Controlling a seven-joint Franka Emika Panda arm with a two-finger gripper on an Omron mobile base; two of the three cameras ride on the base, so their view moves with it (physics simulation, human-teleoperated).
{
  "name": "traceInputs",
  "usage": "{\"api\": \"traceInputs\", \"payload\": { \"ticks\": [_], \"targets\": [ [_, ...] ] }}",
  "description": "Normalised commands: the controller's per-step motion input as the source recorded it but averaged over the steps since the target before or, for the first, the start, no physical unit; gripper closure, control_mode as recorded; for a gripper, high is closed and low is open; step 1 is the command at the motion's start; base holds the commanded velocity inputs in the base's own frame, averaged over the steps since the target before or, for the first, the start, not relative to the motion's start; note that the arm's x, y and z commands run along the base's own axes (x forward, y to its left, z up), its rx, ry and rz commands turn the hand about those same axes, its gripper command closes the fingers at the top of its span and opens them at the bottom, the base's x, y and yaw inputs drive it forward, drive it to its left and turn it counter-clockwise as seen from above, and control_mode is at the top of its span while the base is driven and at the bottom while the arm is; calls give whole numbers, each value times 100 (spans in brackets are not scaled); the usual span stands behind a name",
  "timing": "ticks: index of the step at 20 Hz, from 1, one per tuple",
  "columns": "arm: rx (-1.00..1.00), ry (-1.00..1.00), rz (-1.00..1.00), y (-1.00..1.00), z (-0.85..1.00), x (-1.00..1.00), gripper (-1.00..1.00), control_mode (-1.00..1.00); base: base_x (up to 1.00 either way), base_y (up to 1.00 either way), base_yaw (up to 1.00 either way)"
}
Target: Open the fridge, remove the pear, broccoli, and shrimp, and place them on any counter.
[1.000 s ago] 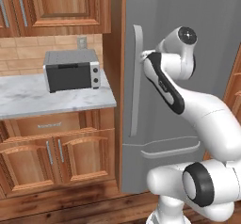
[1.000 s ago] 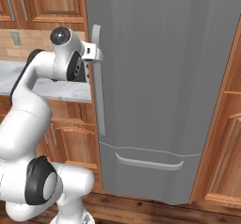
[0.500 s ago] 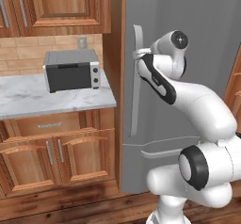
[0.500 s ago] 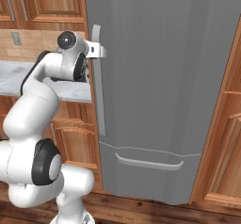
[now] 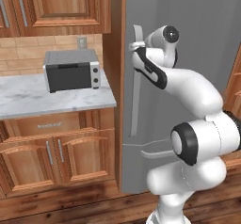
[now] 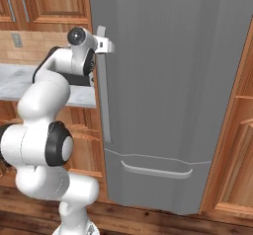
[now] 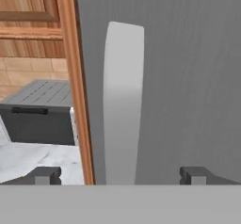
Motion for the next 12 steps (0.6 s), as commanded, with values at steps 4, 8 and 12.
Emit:
{"api": "traceInputs", "payload": {
  "ticks": [4,8,12],
  "targets": [
    [0,-3,0,12,-1,59,-100,-100,0,0,0],
    [0,0,0,7,-5,61,-100,-100,0,0,0],
    [0,0,0,3,-12,64,-100,-100,0,0,0]
  ]
}}
